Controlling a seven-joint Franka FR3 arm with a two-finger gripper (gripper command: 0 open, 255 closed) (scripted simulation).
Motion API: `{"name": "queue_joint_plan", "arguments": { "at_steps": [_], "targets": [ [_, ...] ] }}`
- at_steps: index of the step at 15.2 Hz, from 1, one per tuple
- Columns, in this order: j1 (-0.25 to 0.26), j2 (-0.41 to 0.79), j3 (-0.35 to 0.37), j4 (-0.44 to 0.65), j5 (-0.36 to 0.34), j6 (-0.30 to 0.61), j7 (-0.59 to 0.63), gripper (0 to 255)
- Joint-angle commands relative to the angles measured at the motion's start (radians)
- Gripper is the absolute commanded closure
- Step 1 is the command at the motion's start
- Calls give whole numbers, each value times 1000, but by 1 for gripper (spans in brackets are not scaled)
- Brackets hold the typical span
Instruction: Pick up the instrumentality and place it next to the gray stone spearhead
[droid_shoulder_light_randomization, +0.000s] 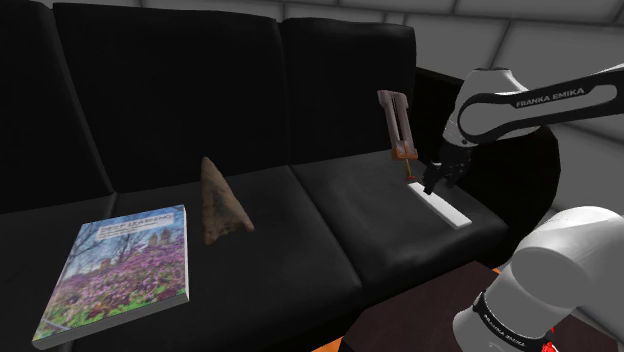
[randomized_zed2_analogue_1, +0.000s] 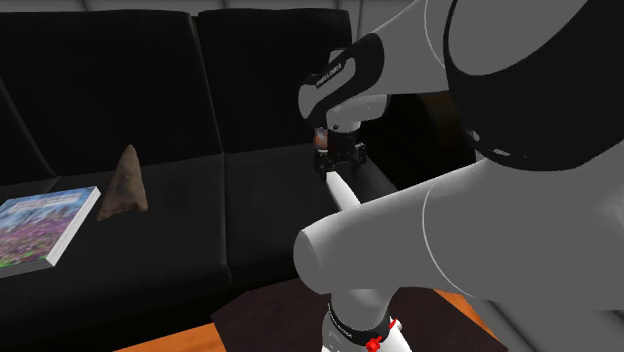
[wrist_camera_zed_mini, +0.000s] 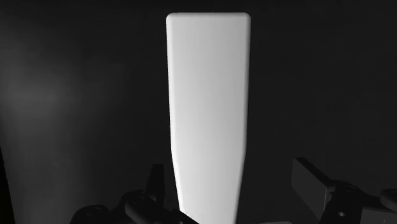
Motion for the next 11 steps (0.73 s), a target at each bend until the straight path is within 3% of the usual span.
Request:
{"name": "queue_joint_plan", "arguments": {
  "at_steps": [1, 7, 11],
  "targets": [
    [-16, 29, -22, -23, -19, 55, -5, 0],
    [-17, 100, -46, -67, -37, 170, -4, 0],
    [-17, 108, -48, -71, -38, 181, -4, 0]
  ]
}}
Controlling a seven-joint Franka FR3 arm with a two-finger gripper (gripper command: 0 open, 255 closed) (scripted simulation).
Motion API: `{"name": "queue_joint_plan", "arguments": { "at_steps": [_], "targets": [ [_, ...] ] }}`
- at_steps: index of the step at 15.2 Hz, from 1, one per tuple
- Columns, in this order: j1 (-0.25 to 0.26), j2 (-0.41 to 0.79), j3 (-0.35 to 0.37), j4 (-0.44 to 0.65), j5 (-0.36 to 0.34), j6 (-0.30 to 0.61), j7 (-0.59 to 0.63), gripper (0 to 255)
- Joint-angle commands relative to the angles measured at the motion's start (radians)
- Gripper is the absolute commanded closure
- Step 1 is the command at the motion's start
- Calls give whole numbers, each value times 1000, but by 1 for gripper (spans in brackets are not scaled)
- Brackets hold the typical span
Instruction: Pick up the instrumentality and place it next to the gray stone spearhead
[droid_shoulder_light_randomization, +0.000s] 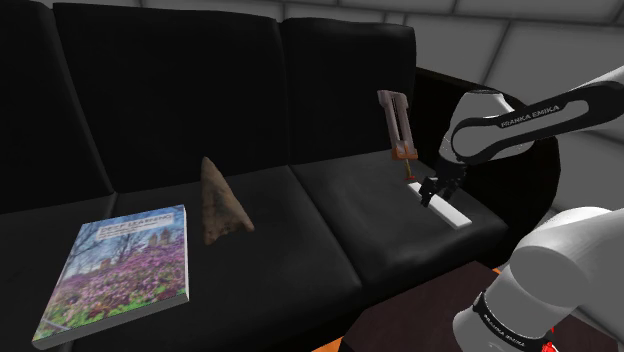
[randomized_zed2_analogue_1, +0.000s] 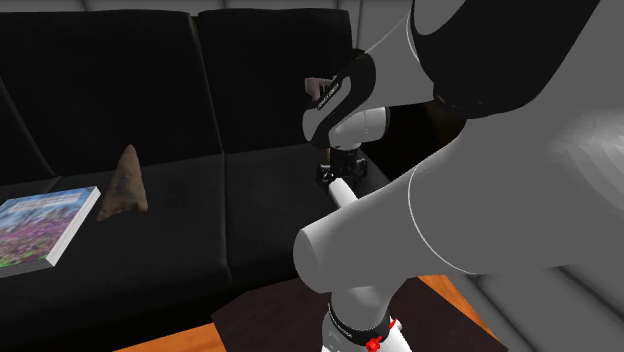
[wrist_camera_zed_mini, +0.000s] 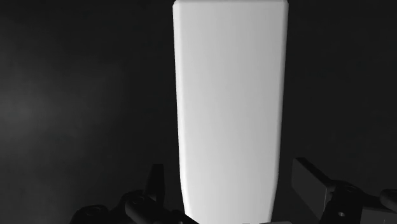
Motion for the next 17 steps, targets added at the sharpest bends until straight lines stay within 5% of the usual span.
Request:
{"name": "queue_joint_plan", "arguments": {
  "at_steps": [1, 5, 6, 17],
  "targets": [
    [0, 1, 0, -1, 0, 2, 0, 0],
    [0, 1, 0, -1, 0, 2, 0, 0],
    [0, 1, 0, -1, 0, 2, 0, 255],
    [0, -25, 8, 13, 5, -37, 0, 255]
  ]
}}
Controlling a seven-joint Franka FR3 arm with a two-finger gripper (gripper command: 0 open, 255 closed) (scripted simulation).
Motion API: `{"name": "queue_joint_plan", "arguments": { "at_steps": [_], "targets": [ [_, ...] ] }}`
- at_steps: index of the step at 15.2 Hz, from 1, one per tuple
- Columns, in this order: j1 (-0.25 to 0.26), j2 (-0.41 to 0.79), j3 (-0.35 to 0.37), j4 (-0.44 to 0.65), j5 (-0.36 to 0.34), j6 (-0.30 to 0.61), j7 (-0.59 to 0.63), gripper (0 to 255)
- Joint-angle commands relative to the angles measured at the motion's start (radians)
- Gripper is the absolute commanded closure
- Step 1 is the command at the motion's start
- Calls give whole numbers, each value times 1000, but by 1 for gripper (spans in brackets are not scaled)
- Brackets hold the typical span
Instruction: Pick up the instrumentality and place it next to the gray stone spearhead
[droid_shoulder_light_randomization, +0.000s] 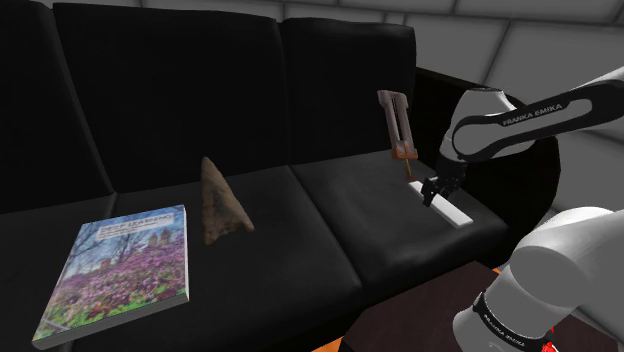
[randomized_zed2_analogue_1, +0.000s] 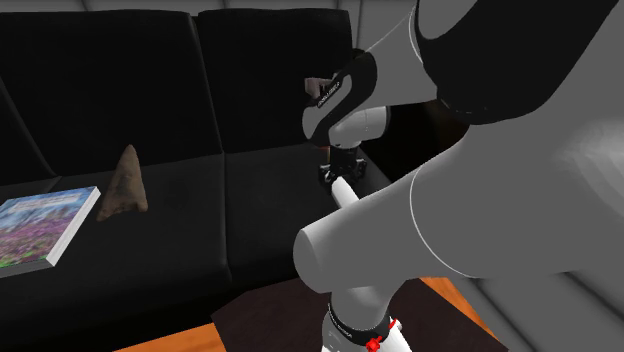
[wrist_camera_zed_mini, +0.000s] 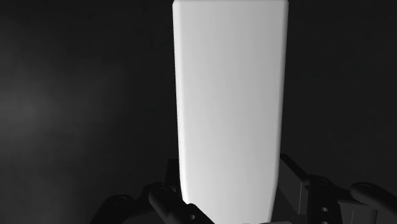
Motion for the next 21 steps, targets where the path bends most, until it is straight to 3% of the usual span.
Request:
{"name": "queue_joint_plan", "arguments": {
  "at_steps": [1, 21],
  "targets": [
    [1, -22, 7, 15, 6, -36, -1, 255],
    [14, -170, 79, 204, 65, -373, -9, 255]
  ]
}}
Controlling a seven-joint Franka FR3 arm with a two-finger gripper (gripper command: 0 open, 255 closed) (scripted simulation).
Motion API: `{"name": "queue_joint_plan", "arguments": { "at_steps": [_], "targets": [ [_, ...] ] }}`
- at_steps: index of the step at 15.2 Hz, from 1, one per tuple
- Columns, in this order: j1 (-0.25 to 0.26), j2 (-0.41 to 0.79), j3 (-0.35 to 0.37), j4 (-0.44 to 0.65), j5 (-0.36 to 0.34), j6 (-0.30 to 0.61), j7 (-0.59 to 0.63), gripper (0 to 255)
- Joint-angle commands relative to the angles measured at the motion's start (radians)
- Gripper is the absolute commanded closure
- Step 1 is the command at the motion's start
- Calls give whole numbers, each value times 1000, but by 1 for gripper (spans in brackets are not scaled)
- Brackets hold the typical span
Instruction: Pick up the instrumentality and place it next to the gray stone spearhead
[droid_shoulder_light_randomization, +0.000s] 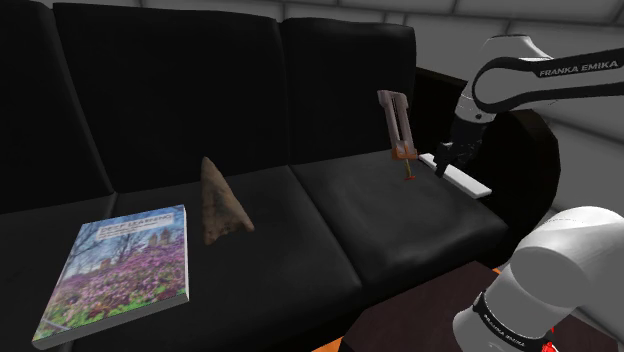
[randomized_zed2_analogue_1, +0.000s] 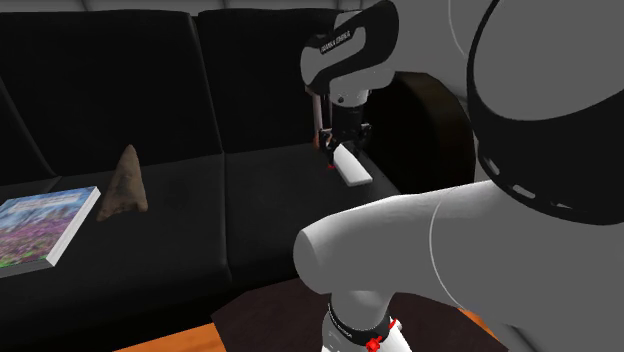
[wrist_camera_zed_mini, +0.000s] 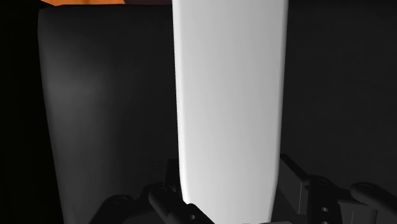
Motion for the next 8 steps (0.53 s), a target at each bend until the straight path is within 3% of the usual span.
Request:
{"name": "queue_joint_plan", "arguments": {
  "at_steps": [1, 8],
  "targets": [
    [2, -7, 7, 26, 6, -34, -1, 255],
    [20, -24, 46, 83, 36, -110, 22, 255]
  ]
}}
